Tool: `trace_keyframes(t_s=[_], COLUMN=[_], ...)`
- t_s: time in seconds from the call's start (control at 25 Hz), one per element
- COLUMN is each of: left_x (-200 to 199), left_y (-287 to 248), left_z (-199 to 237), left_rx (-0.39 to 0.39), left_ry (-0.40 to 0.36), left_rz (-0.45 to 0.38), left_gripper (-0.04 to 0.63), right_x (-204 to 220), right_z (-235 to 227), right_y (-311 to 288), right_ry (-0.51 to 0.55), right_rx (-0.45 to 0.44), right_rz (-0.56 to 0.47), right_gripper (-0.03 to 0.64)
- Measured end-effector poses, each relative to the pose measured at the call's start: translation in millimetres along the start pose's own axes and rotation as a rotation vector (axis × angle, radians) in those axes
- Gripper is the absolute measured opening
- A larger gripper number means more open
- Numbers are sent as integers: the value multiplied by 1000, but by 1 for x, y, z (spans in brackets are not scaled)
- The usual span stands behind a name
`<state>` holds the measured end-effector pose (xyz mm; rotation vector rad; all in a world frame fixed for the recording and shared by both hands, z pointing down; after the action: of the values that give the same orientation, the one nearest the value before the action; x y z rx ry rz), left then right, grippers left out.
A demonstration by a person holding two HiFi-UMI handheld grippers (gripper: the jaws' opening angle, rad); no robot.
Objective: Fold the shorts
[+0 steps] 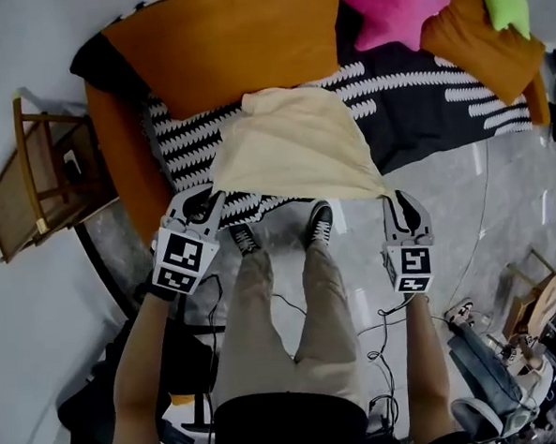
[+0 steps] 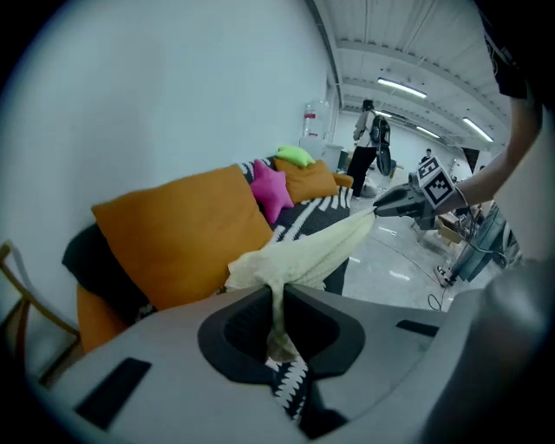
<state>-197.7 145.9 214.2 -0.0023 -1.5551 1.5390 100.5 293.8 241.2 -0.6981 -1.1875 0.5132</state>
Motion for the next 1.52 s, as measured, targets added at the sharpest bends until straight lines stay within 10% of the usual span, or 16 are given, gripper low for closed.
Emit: trace_keyframes(t_s=[0.24,0.52,1.0,1.28,1.36,1.44,1.52], left_x=[145,203,52,-59,-77,-89,-107], left_y=[-48,-31,-153,-256,-293,-321,-330], left_z=[-21,-6,48,46,52,49,42], left_rx=[3,-6,-75,-121,-149,-158,-175], left_ry=[91,101,-299,-386,-383,-374,-368], left_rz=[212,340,380,238,232,234,196], left_gripper=[34,34,35,36,135,337,337], right_x=[129,163,145,146,152,161,162], right_z=[91,160,96,11,-14,-36,-53], right_y=[-26,-24,-89,-139,-166,-185,-187], right_ry=[-162,-285,-526,-514,-508,-544,-607], right_rx=[-135,-210,-154,-109,-68,-22,7], right_rz=[161,232,157,177,191,201,190], right_gripper=[97,97,97,97,102,285,299])
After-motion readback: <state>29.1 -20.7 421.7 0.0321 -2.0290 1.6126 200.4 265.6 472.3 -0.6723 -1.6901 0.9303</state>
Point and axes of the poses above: the fingertips, and each gripper's own axes: y backward along the fingers, z to its left, x out of its underside, the point moved 1 cm from there along y, backward along the fingers, and after that the axes turned 14 degrees about y, right-handed, at the moved point
